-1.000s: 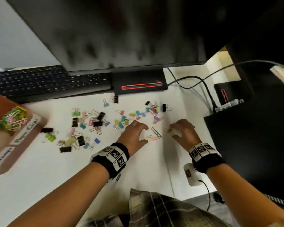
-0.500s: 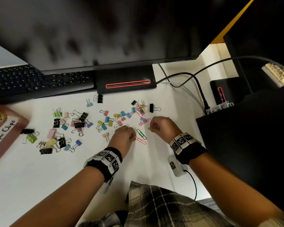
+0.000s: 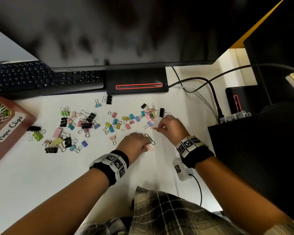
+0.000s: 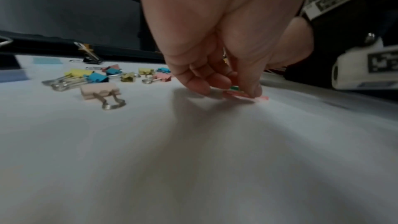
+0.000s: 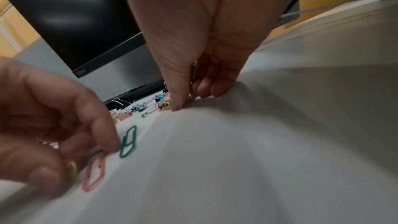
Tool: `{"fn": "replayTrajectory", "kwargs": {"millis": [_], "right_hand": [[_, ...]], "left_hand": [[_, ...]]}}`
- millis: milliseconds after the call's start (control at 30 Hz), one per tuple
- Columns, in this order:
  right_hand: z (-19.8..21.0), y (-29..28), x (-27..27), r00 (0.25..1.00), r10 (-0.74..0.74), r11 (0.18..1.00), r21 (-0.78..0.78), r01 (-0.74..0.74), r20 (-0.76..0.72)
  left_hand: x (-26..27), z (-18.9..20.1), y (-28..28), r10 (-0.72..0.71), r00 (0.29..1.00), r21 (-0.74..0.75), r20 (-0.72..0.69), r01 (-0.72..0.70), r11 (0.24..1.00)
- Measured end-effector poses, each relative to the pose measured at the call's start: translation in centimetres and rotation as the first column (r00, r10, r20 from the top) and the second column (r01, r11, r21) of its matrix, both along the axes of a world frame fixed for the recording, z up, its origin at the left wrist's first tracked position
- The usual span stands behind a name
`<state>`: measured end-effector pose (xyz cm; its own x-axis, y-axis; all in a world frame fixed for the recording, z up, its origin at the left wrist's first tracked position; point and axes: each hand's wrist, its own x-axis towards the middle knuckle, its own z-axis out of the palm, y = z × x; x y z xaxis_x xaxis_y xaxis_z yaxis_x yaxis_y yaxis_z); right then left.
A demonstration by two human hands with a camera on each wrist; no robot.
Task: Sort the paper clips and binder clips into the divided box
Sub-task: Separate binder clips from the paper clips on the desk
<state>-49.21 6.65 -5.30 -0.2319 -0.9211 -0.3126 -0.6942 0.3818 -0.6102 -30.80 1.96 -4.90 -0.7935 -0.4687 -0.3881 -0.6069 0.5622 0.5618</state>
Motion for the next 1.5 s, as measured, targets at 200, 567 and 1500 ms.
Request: {"fn": "replayTrajectory", "kwargs": {"millis": [200, 567, 1500], "right_hand": [[-0.2, 1.2, -0.4, 0.999, -0.009, 0.995, -0.094, 0.013, 0.041], [0.6, -2.0, -0.2, 0.993, -0.096, 0.994, -0.054, 0.092, -0.075], [0.3, -2.7, 0.6, 0.994, 0.007, 0.999, 0.052, -0.001, -0.112]], "left_hand": [[0.2, -0.3, 0.5, 0.04, 0.997, -0.102, -0.072, -0.048, 0.994], [-1.4, 0.0, -0.8, 0.063, 0.995, -0.062, -0.076, -0.068, 0.996], [-0.2, 0.7, -2.0, 0.267, 0.948, 0.035, -0.171, -0.265, 0.964]]}}
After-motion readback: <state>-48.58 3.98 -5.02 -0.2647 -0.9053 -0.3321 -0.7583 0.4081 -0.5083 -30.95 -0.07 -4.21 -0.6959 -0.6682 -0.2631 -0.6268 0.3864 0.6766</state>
